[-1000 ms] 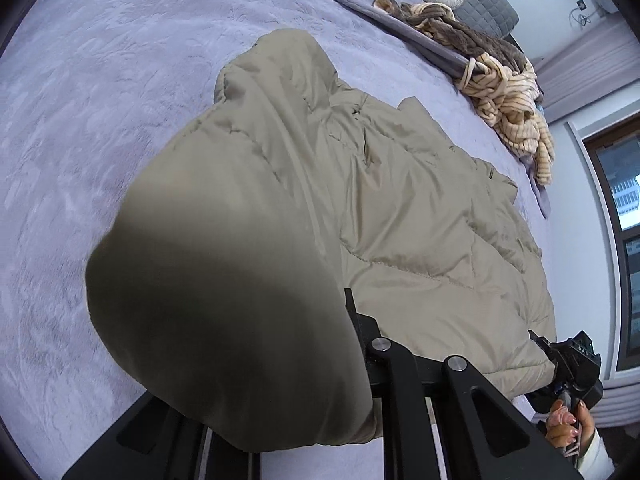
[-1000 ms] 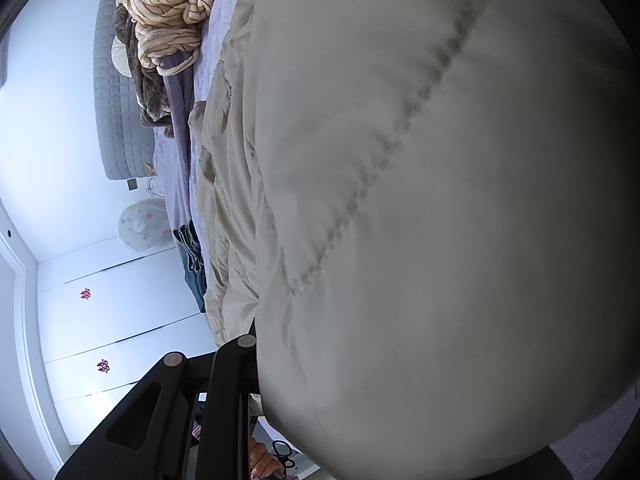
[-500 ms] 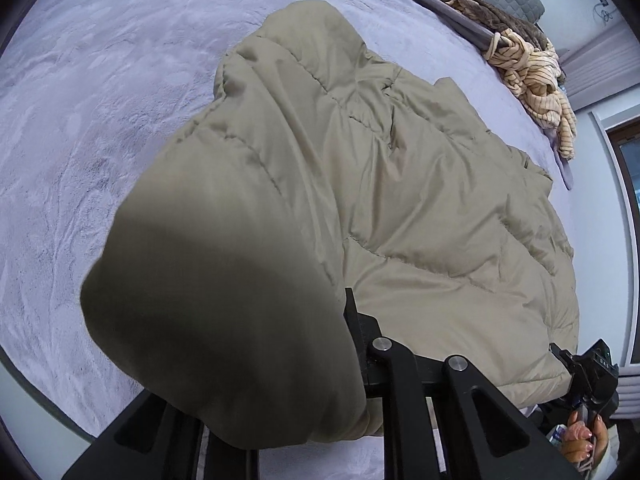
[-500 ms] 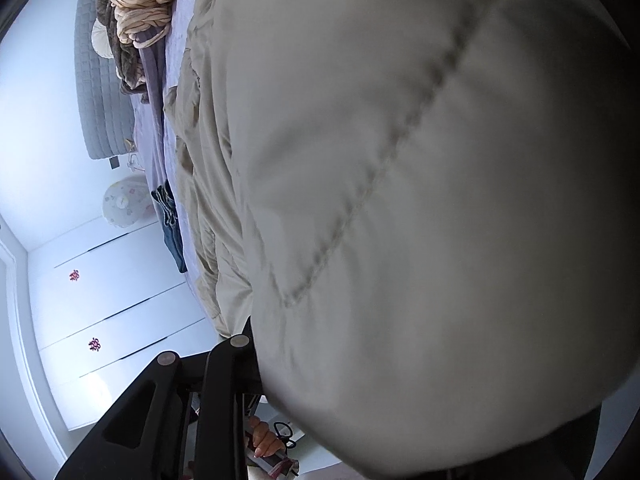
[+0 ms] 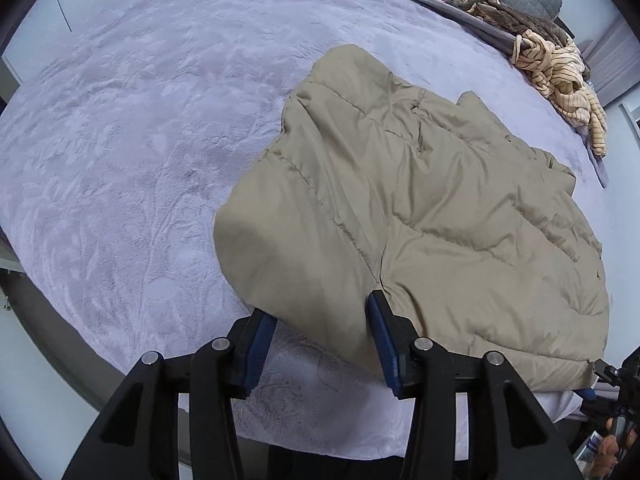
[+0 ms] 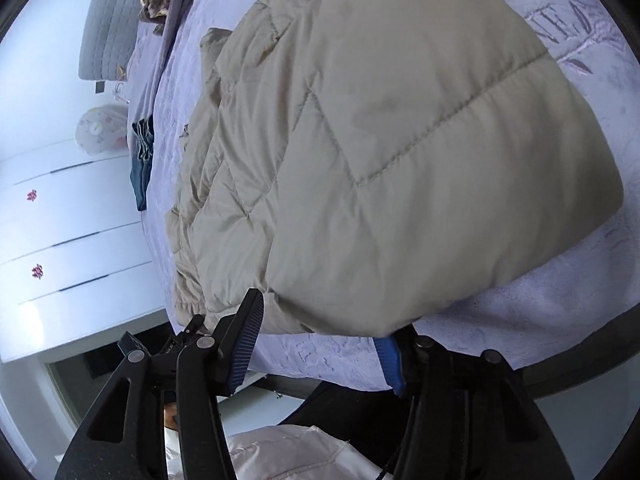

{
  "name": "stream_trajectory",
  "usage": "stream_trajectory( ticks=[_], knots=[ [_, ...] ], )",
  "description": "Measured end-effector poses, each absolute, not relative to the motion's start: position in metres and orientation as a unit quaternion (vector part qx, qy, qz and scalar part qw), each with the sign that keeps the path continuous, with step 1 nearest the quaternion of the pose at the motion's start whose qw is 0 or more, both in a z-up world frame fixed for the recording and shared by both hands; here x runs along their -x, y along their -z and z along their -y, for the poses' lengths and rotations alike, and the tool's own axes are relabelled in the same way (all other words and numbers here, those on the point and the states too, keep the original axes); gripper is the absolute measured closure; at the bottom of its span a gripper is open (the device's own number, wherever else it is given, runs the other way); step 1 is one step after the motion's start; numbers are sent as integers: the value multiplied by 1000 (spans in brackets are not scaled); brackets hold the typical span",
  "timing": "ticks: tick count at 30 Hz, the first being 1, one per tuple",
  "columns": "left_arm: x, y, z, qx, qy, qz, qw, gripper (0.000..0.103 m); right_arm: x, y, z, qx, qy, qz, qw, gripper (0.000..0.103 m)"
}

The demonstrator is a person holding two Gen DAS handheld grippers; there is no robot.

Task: Fold large clothes
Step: 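Open both tools and release the folded bundle onto the bed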

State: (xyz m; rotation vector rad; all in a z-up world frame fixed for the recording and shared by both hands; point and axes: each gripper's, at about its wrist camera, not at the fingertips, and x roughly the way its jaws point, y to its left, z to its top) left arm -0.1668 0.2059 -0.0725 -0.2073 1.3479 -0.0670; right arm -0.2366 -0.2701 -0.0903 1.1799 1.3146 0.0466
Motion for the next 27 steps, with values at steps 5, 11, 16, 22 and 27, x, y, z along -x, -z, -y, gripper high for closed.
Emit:
stream_trajectory(
  ticks=[5, 11, 16, 22, 27],
  knots=[
    [171, 58, -199, 77, 14, -611, 788, 34, 239, 74, 266, -474, -50, -585, 656, 37],
    [179, 33, -196, 64, -6, -579, 813, 18, 259, 65, 262, -448, -86, -585, 670, 35],
    [160, 36, -197, 48, 2, -573, 818, 29, 257, 30, 264, -401, -78, -539, 736, 76],
    [132, 93, -202, 3, -6, -617, 787, 43, 243, 63, 280, -374, 31, -566, 734, 93],
    [124, 123, -232, 24, 19, -646, 763, 26, 246, 85, 281, -384, 85, -577, 716, 96]
  ],
)
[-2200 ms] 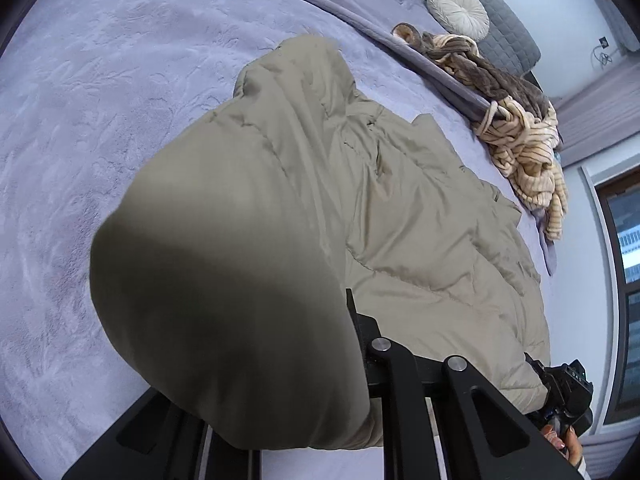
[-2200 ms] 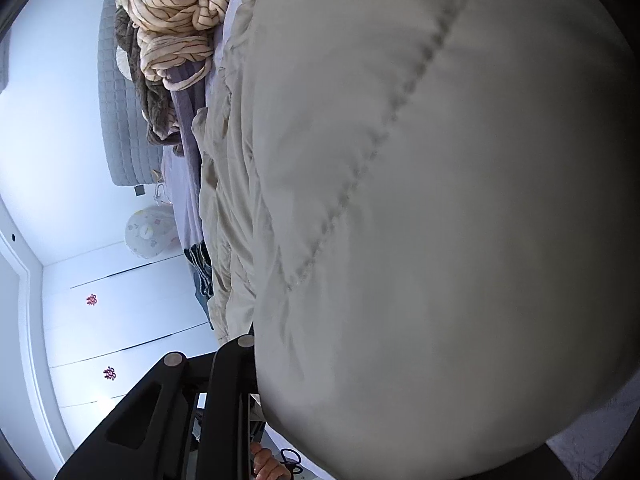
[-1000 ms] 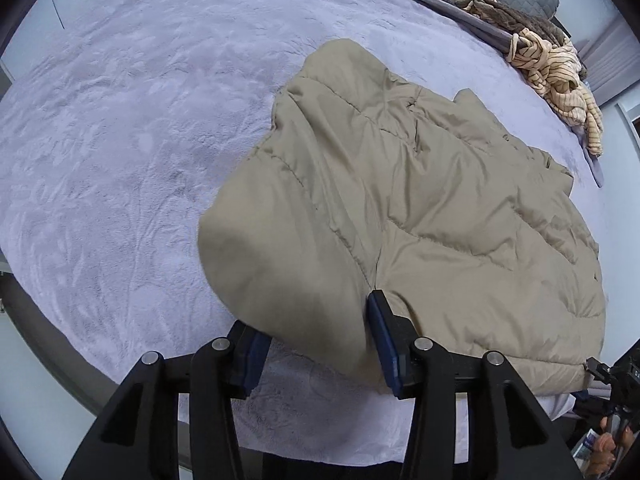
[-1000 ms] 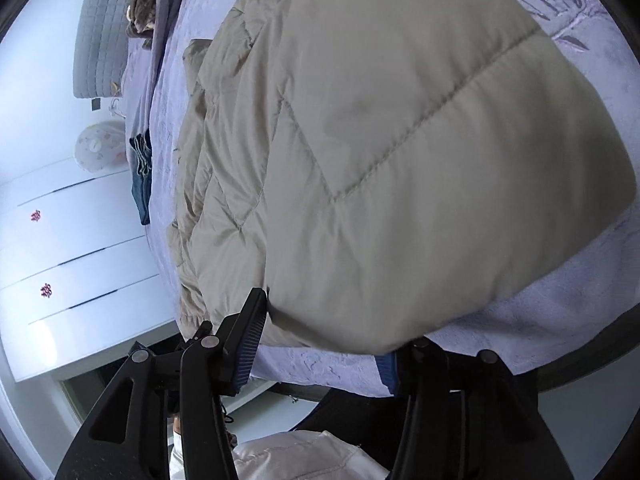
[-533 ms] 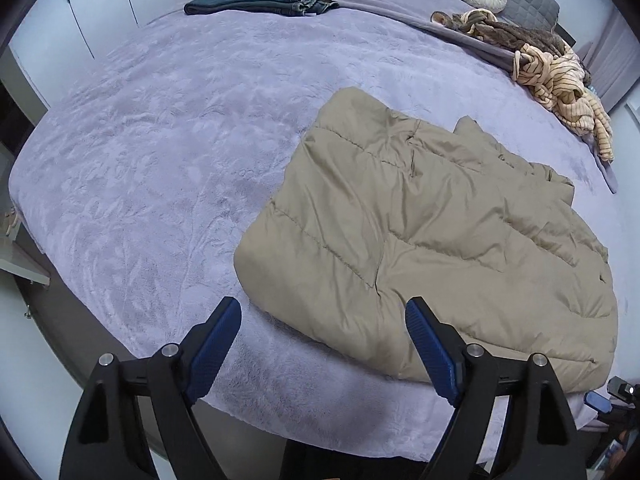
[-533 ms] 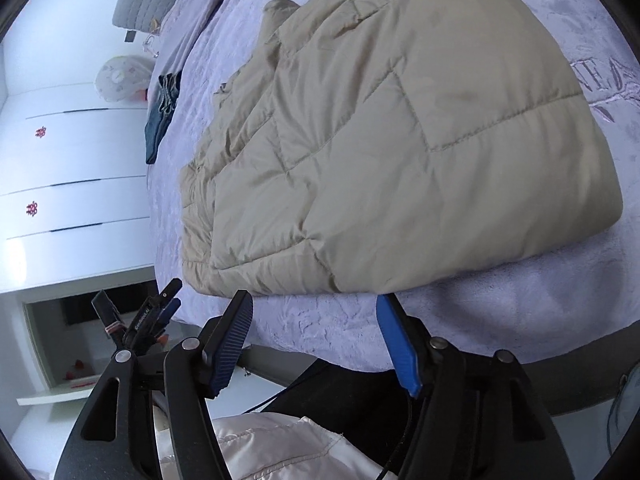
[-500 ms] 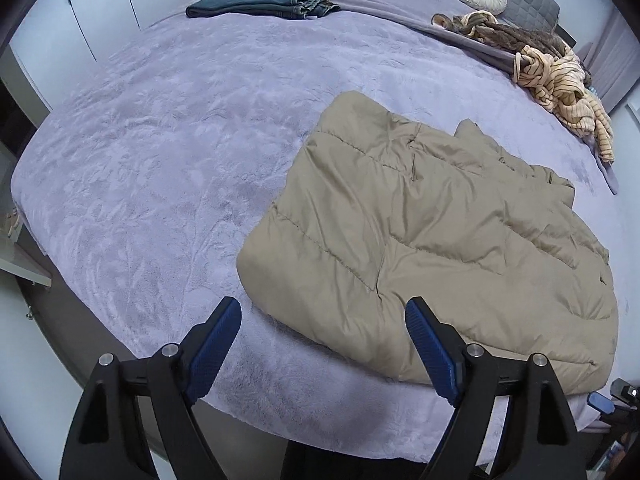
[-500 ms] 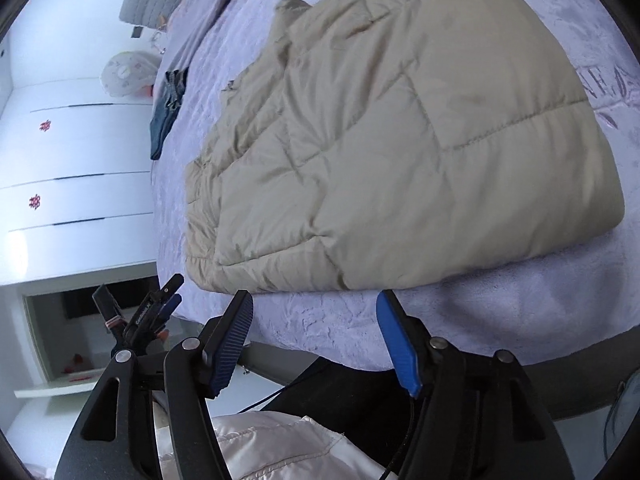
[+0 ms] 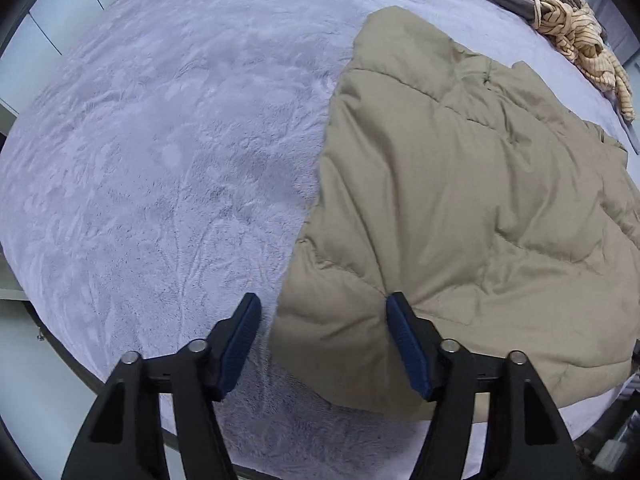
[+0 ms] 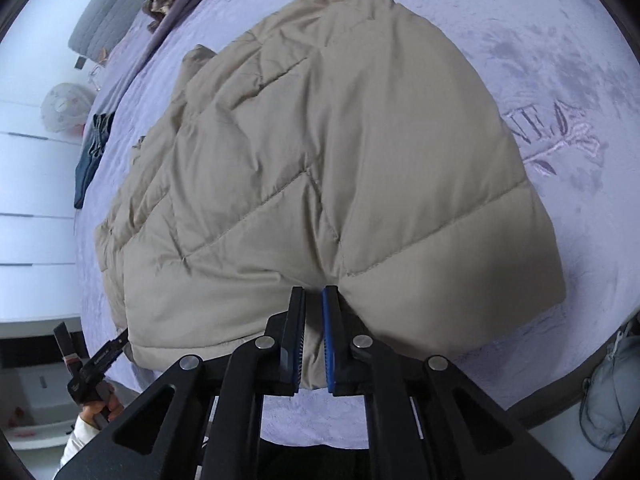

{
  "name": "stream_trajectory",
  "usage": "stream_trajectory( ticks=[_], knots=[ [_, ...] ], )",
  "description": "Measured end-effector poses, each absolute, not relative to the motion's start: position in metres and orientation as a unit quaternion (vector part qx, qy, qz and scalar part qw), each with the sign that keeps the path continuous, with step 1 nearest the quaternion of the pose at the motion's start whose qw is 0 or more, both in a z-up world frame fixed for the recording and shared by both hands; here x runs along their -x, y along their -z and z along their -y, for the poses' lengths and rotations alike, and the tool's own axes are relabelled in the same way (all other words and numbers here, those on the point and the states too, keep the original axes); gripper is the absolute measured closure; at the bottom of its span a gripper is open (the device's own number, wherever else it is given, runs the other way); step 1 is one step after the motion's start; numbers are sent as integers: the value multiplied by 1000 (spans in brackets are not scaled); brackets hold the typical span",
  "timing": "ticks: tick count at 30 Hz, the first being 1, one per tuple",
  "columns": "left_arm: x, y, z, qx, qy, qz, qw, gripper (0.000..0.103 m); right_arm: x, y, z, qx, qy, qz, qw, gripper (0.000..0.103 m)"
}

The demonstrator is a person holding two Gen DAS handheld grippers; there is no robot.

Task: Fold large clothes
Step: 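Open both tools and release the folded bundle onto the bed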

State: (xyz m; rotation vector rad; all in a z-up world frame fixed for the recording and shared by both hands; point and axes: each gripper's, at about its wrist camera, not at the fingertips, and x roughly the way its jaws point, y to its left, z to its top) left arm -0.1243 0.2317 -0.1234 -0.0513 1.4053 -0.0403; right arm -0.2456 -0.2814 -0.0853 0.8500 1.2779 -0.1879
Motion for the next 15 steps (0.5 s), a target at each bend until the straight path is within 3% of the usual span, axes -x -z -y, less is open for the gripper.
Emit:
stream_trajectory(
  ticks=[4, 12, 13, 15],
  knots=[
    [111, 117, -246, 23, 39, -656, 753, 26, 236, 71, 269, -381, 123, -571, 716, 90],
    [84, 88, -242, -3, 103, -629, 771, 24, 178, 47, 203, -366, 77, -575, 728, 90],
    [81, 87, -241, -2, 107, -626, 772, 11, 174, 48, 196, -364, 69, -578, 727, 90],
    [75, 85, -240, -1, 108, -620, 777, 0, 161, 48, 178, -356, 58, -586, 726, 90]
  ],
)
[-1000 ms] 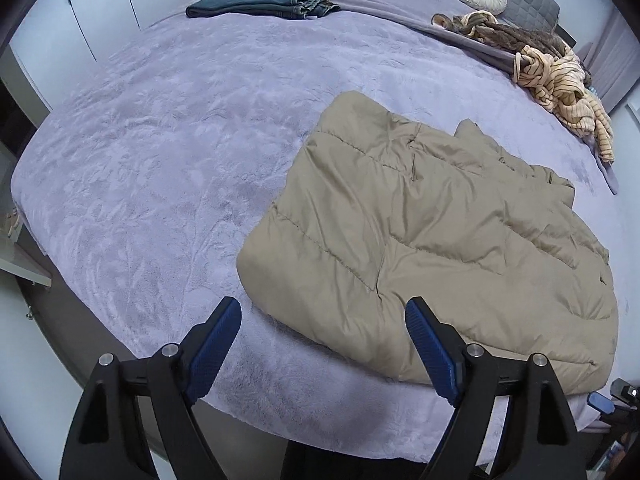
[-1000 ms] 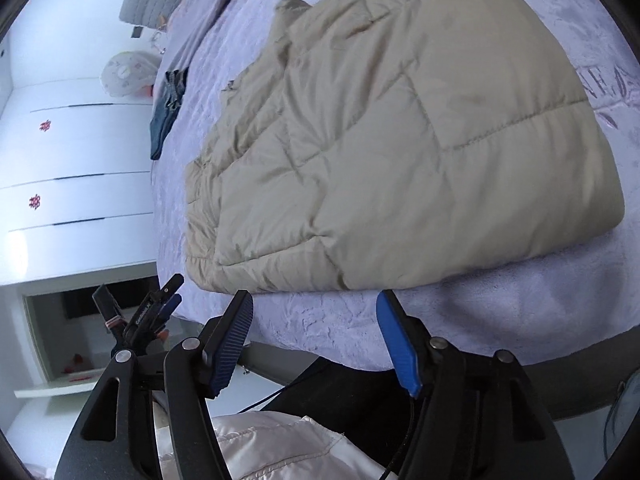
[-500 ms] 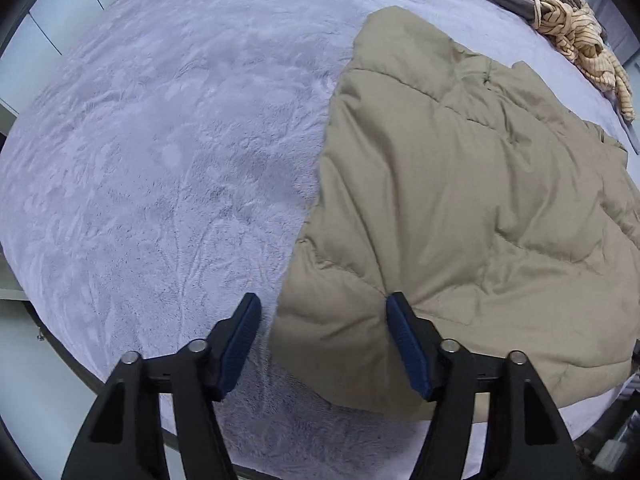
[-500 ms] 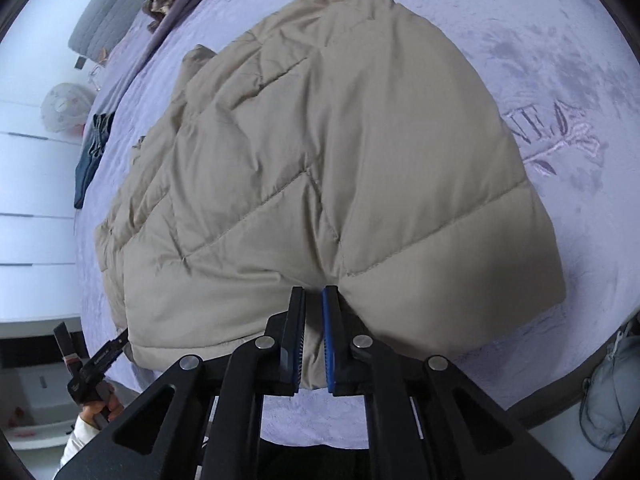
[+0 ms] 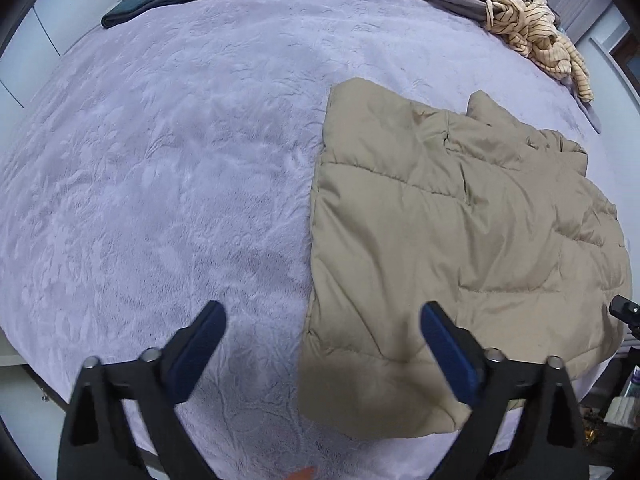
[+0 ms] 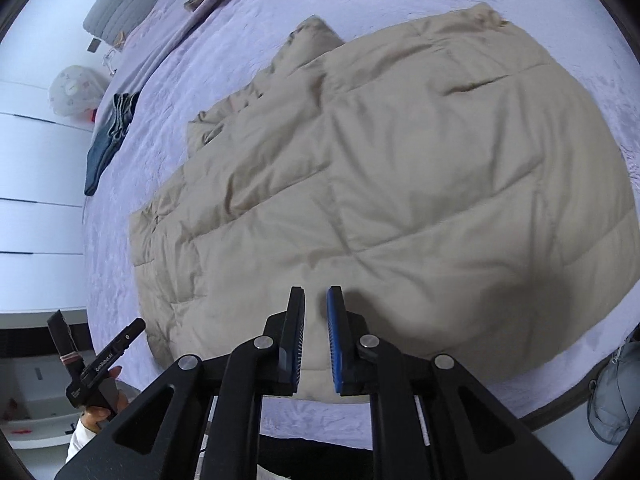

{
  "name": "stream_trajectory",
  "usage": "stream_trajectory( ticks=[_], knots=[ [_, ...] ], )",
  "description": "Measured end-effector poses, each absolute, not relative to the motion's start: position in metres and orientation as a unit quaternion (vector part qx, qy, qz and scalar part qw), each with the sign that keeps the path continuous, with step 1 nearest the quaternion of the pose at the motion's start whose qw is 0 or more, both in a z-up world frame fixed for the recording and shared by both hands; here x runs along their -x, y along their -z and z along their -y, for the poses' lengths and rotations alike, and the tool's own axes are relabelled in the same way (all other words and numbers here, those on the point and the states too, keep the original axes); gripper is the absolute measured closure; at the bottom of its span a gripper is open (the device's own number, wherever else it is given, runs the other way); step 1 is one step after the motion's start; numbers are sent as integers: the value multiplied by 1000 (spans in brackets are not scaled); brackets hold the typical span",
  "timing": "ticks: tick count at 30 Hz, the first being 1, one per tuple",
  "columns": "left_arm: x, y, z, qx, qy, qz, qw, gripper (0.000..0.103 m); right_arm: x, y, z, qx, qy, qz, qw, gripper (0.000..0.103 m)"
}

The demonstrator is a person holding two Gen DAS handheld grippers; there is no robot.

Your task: Fold large clothes

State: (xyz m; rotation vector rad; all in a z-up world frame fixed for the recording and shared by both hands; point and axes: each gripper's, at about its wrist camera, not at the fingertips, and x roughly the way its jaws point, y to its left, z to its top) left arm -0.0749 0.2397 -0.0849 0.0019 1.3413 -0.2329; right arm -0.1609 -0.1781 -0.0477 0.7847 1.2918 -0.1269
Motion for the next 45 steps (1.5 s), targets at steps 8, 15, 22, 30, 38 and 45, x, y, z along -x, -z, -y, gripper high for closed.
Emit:
stream_trajectory(
  ticks=[8, 15, 22, 30, 38, 45],
  knots=[
    [59, 91, -239, 10, 125, -631, 765, 0, 144, 54, 152, -339, 60, -606, 717, 69],
    [48, 103, -236, -2, 134, -646, 752, 0, 136, 62, 142, -333, 67, -616, 711, 27],
    [37, 111, -226, -23, 139, -651, 746, 0, 123, 61, 127, -304, 61, -615, 725, 16],
    [22, 124, -226, -5, 152, -663, 733, 0, 113, 70, 122, -301, 61, -617, 725, 15],
    [-7, 146, -250, 79, 249, -673, 693, 0, 112, 85, 130, -323, 64, -629, 704, 14],
    [-19, 184, -238, 197, 353, -698, 591, 0, 108, 92, 129, -316, 68, -639, 698, 14]
  ],
)
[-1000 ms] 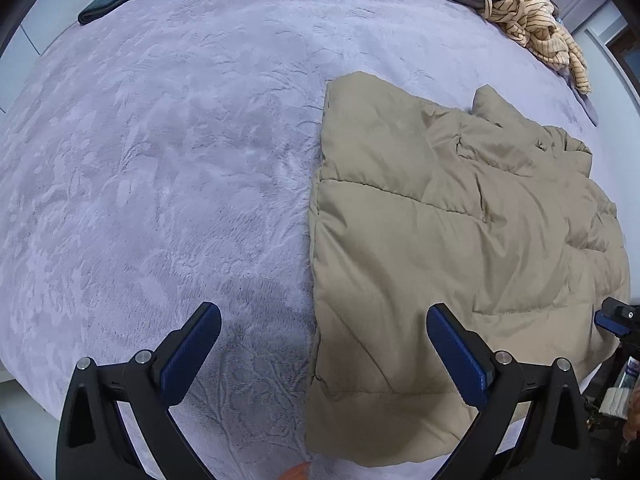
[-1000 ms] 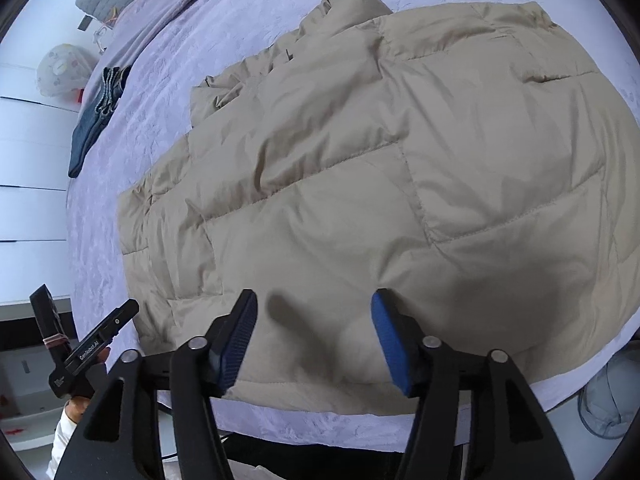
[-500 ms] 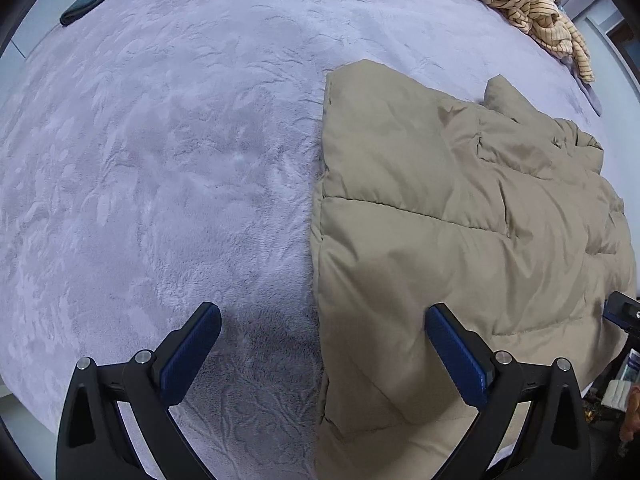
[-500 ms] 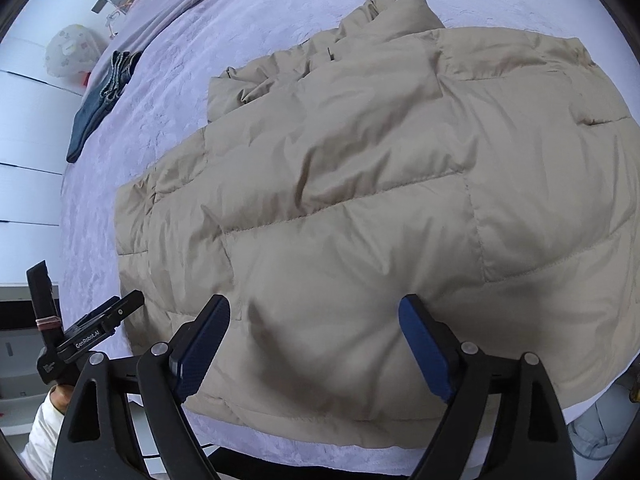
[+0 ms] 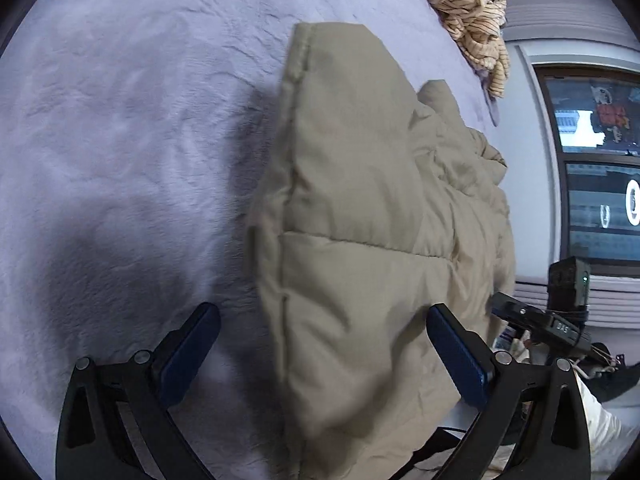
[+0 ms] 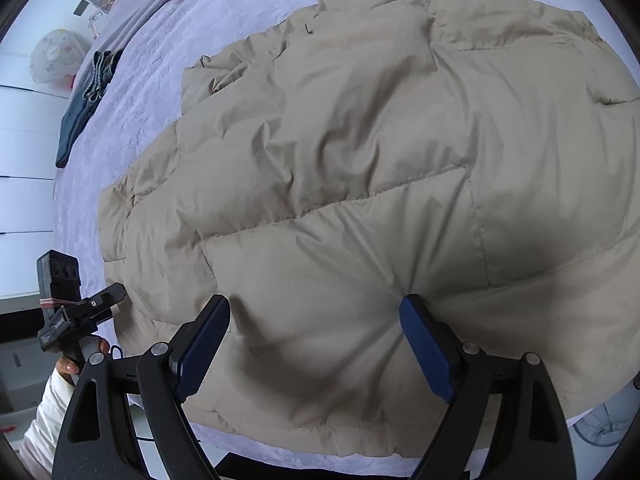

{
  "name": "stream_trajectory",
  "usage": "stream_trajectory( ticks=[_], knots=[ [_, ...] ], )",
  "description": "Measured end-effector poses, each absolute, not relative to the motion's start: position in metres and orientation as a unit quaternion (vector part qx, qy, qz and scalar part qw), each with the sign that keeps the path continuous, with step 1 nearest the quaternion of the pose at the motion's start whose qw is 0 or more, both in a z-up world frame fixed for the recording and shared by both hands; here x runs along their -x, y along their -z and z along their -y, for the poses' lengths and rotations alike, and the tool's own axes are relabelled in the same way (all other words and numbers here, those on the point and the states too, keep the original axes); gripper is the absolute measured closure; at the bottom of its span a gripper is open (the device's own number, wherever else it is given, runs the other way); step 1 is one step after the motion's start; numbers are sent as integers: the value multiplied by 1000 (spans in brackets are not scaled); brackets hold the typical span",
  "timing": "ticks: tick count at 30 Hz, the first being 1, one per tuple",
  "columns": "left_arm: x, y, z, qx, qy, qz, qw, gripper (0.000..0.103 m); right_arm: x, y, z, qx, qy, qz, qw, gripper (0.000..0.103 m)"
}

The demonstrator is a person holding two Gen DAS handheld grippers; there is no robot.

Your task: Fold large clothes

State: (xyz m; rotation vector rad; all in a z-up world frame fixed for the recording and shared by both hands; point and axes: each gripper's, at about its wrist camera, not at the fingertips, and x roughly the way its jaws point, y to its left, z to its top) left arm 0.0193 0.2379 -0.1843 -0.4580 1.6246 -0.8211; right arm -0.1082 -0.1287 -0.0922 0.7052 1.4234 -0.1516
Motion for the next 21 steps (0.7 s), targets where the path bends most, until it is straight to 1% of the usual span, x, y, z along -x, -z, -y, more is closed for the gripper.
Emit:
stream_trajectory(
  ticks=[5, 8, 11, 12, 13, 14, 15, 16, 19, 21],
  knots=[
    [-13, 187, -187, 171, 412, -703, 554, 0, 104, 96, 124, -297, 66, -647, 699, 13],
    [-9, 191, -175, 146, 413, -710, 552, 0, 103, 96, 122, -291, 67, -651, 698, 13],
    [-12, 191, -178, 157, 416, -711, 545, 0, 102, 96, 123, -292, 69, -652, 697, 13],
    [-11, 189, -179, 157, 417, -709, 547, 6, 102, 96, 123, -292, 69, -653, 696, 13],
    [-6, 188, -186, 150, 417, -708, 550, 26, 102, 95, 122, -292, 68, -655, 694, 13],
    [-6, 188, -185, 146, 420, -709, 547, 37, 101, 93, 121, -294, 65, -656, 692, 13],
    [-5, 187, -186, 155, 426, -711, 538, 54, 101, 91, 121, -298, 60, -657, 690, 13],
    [-5, 188, -183, 163, 429, -709, 536, 62, 102, 89, 122, -304, 54, -657, 687, 13],
    [-2, 174, -183, 158, 431, -701, 546, 71, 103, 76, 129, -312, 53, -640, 700, 13],
    [1, 164, -182, 156, 429, -698, 551, 75, 104, 68, 137, -309, 67, -620, 718, 14]
  ],
)
